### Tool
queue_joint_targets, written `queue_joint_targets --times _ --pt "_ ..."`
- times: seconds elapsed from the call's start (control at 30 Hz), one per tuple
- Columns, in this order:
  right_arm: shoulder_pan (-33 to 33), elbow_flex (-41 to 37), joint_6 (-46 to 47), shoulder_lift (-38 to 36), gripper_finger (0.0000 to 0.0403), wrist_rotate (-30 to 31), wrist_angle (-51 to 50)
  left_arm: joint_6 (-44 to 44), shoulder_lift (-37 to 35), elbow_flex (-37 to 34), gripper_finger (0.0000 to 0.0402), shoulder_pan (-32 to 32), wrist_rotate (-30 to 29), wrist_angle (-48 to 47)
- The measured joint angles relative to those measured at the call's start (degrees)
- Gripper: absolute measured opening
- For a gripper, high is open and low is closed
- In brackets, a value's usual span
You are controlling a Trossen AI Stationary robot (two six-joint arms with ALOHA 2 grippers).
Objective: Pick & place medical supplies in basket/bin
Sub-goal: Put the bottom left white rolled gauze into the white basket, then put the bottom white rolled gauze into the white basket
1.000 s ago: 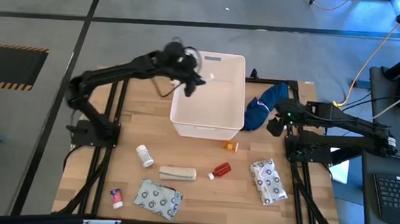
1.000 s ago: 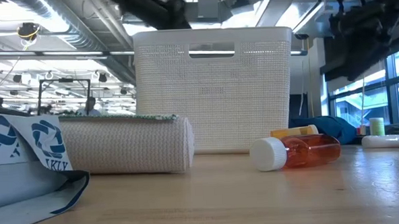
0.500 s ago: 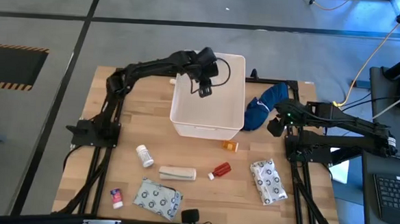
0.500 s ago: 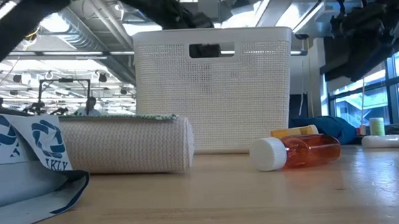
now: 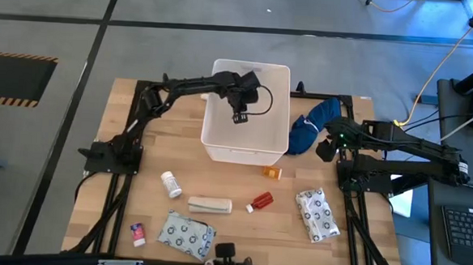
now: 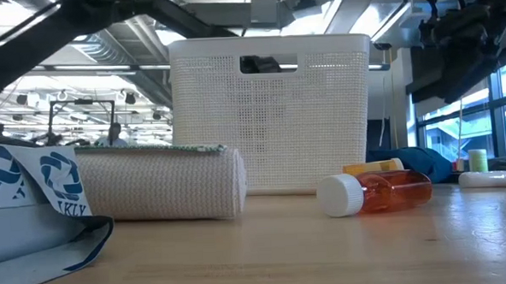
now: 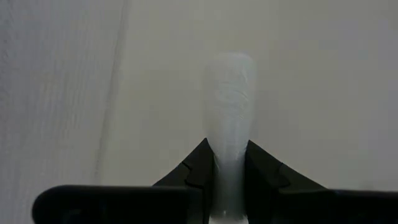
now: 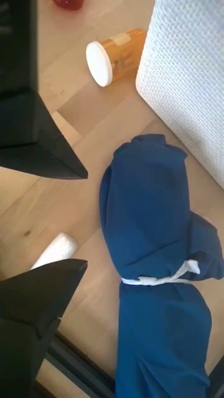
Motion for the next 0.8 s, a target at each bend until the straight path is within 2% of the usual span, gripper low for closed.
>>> queue_joint_targets --times 0.13,0.3,0.47,0.67,0.8 --pt "0.0 0.0 0.7 0.0 0.022 0.0 0.0 0.0 1.8 0.0 0.0054 0.0 -5.7 -0.1" --pt "0.0 0.0 1.3 0.0 0.022 0.0 0.0 0.0 2.0 0.0 0.0061 0.0 -8.5 0.7" --pt "0.0 0.0 1.3 0.0 0.022 -0.5 -0.1 2.3 1.7 0.0 0.0101 0.0 -10.3 0.5" --pt "0.0 0.0 0.3 1.8 0.022 -4.7 -1.1 2.3 1.6 0.0 0.0159 0.0 -10.3 0.5" --pt "-0.1 0.0 1.4 5.0 0.022 -4.9 -4.3 2.4 -0.1 0.0 0.0177 0.0 -12.1 0.5"
